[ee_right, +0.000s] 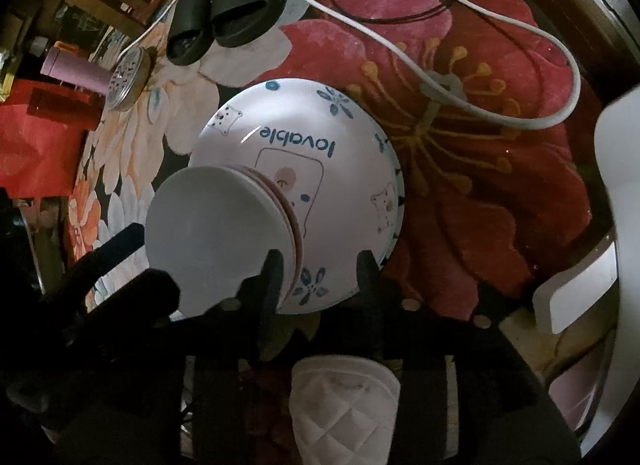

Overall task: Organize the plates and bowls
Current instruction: 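Lower the white bowl into the stacked bowls and open both grippers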

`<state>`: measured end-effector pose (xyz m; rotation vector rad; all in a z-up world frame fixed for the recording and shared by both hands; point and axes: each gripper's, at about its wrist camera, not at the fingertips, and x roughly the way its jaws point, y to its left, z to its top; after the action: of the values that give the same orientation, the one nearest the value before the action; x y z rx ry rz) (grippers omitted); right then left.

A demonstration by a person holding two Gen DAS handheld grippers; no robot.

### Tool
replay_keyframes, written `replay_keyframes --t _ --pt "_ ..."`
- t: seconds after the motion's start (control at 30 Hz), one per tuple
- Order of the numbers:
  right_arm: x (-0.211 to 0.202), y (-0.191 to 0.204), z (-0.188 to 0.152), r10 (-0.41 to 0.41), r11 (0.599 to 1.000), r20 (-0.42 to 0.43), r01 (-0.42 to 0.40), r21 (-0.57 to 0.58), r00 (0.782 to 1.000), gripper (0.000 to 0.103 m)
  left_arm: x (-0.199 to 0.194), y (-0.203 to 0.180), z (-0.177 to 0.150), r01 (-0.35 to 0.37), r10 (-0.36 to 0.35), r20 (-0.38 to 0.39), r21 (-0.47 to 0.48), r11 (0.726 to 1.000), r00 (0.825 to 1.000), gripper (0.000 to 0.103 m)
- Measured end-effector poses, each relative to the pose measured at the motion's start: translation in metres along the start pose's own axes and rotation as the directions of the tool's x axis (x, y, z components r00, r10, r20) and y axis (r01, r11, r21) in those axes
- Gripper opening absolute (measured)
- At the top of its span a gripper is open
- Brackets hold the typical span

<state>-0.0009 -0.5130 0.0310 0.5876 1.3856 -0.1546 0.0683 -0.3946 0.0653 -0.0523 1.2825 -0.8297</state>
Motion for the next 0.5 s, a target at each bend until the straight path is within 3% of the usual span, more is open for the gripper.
replay_keyframes --t 0.13,0.2,0.3,0.5 --pt "-0.001 0.001 0.001 -0.016 1.0 0.005 0.016 -0.01 1.0 0.056 -0.008 0.0 -0.001 -0.074 0.073 0.039 0.026 0.997 0.997 0.102" --pt "0.0 -0.001 -0.001 -0.031 0.999 0.005 0.031 -0.006 1.0 0.076 -0.009 0.004 -0.001 -0.09 0.09 0.043 0.019 0.996 0.995 0.102" --pt "0.001 -0.004 -0.005 -0.037 0.999 0.009 0.037 0.007 0.999 0.095 -0.009 0.012 -0.002 -0.119 0.119 0.039 0.007 0.993 0.992 0.102" --pt "0.001 -0.001 -0.007 -0.073 0.997 0.027 0.074 0.0 0.997 0.098 -0.008 0.021 -0.007 -0.148 0.148 0.023 -0.008 0.989 0.989 0.102"
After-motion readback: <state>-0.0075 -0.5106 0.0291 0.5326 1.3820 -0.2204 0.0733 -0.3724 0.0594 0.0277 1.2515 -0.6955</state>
